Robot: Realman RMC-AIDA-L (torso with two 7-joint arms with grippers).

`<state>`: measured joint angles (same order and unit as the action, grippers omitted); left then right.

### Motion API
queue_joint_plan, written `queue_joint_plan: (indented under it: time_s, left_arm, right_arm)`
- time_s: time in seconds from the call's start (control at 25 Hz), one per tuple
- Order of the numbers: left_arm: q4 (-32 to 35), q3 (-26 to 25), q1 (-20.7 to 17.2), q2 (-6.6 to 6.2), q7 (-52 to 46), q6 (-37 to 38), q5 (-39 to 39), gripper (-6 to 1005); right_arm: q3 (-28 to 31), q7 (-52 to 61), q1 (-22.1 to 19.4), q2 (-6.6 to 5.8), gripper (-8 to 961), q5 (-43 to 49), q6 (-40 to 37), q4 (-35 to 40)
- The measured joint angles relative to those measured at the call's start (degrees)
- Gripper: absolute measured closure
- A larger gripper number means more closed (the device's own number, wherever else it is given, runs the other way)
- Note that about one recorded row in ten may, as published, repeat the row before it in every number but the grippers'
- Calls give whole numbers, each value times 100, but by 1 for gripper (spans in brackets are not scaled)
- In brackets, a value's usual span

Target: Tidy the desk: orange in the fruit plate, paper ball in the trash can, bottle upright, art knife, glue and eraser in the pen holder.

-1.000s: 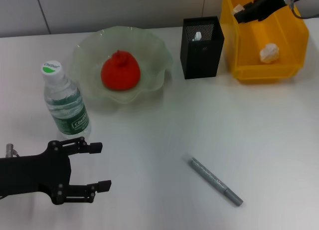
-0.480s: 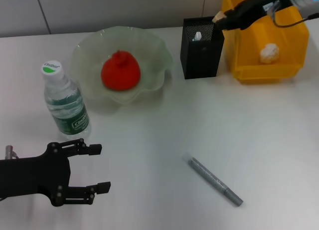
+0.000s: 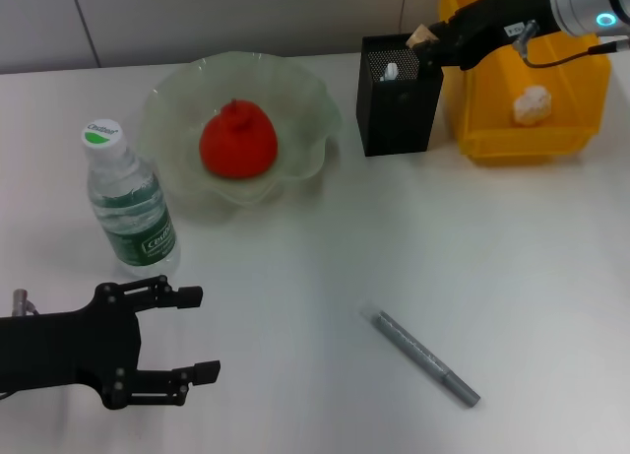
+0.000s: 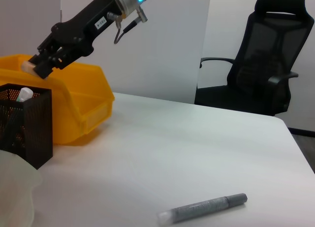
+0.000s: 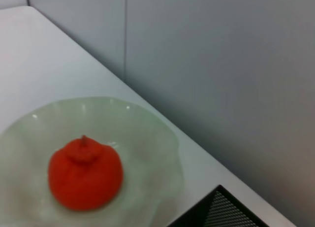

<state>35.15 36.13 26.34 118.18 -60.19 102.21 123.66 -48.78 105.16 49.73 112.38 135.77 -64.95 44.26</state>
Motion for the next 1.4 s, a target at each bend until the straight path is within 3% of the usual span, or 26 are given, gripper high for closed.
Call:
queue_joint_plan:
  time_s: [0.56,0.8,0.92,0.96,1.0,1.2,1.4]
  left_arm:
    - [-8,0,26,-6,-121,1,0,159]
    - [-8,0,31,-6,-123,1,0,159]
    - [-8,0,29,-6,-124,0,0,159]
    - [-8,0,29,-6,-124,0,0,159]
    - [-8,0,29,-6,-124,0,0,159]
    - [-3,0,33,-6,-125,1,0,159]
    - [-6,18,68,3,-85,7,0,159]
  right_arm:
    - [9,-664,-210,54,622,-582,452,-167]
    - [11,-619,-234,60,422,-578,414,-94]
    - [-140,-36,-317,98,307,-446,90,288]
    - [-315,610,-422,171,269,-166,-247,785]
    - [-315,610,-422,171,269,-166,-247,785]
    - [-816,2146,-652,492,269,703,-1409,2250]
    - [-1269,3439,-550,562,268,918,-2490,2676]
